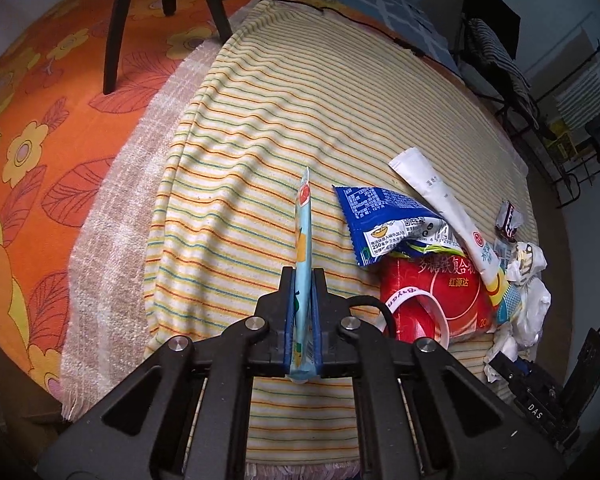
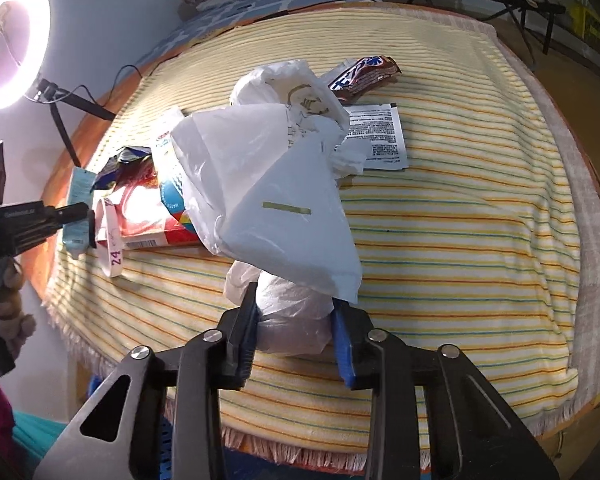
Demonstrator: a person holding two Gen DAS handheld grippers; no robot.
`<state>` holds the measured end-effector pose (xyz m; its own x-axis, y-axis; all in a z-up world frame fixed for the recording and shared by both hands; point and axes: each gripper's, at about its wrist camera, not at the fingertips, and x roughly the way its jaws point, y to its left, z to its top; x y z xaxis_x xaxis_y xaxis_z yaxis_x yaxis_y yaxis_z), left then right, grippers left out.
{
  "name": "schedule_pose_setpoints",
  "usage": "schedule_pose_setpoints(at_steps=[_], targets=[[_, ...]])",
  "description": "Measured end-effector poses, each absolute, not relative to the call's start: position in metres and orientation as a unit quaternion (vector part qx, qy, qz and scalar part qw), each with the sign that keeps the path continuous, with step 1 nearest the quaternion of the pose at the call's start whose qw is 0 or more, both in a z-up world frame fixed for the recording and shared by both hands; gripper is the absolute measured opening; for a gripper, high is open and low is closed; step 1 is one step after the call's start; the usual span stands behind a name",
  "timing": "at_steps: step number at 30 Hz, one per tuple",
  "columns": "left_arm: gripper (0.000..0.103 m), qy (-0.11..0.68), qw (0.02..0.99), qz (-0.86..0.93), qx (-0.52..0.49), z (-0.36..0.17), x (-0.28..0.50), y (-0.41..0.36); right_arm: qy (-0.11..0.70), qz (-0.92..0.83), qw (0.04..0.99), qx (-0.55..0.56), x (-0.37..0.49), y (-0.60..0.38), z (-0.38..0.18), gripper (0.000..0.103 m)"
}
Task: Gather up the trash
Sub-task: 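Close the right tool on the white plastic bag and lift it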
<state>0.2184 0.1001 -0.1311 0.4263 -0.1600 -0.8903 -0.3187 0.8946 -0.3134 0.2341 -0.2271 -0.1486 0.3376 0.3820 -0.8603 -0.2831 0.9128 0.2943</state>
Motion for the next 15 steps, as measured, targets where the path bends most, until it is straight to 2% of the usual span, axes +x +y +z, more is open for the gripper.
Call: schedule_pose_setpoints(at_steps=[15], targets=[[0.005, 0.509, 0.826, 0.053, -0.235, -0.108, 0.177, 0.109, 0.525, 0.239, 0.815, 0.052, 0.19, -0.236, -0.124, 0.026]])
